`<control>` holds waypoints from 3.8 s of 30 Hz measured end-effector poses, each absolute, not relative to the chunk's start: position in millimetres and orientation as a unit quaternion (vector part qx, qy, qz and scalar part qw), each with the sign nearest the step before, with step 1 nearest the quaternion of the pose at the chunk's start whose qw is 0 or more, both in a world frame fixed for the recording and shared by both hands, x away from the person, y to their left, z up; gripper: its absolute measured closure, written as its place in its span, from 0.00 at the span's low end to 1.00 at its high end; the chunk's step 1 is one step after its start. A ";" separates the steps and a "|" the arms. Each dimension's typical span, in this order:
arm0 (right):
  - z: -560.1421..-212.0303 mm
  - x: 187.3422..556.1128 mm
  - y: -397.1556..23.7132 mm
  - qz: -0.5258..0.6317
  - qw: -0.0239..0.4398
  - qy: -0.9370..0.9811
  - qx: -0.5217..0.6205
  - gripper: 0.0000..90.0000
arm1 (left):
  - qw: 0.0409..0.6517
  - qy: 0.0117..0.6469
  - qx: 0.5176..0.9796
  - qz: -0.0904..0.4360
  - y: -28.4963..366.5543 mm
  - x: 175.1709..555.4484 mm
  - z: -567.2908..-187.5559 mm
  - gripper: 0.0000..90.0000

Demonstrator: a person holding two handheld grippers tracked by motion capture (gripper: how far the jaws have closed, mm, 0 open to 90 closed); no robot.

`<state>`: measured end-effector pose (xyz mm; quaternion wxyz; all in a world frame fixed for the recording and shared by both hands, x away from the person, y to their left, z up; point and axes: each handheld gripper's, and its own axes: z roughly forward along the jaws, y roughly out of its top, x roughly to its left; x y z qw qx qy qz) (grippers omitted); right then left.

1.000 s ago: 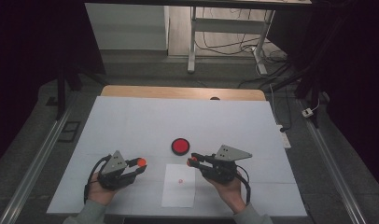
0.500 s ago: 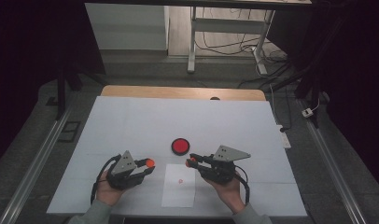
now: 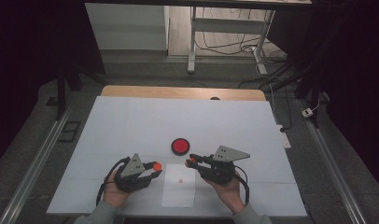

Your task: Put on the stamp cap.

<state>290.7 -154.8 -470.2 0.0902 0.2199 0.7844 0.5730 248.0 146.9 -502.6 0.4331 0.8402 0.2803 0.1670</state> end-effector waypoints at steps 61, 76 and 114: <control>-477.4 281.0 -139.2 0.569 0.067 0.794 0.204 0.80 | 0.427 0.224 0.862 0.156 89.6 250.4 -510.2 0.72; -480.2 280.2 -137.5 0.565 0.065 0.797 0.204 0.80 | 0.437 0.223 0.858 0.152 85.5 252.4 -507.1 0.72; -483.0 279.4 -133.2 0.565 0.061 0.798 0.201 0.80 | 0.439 0.221 0.857 0.154 84.8 251.1 -505.2 0.72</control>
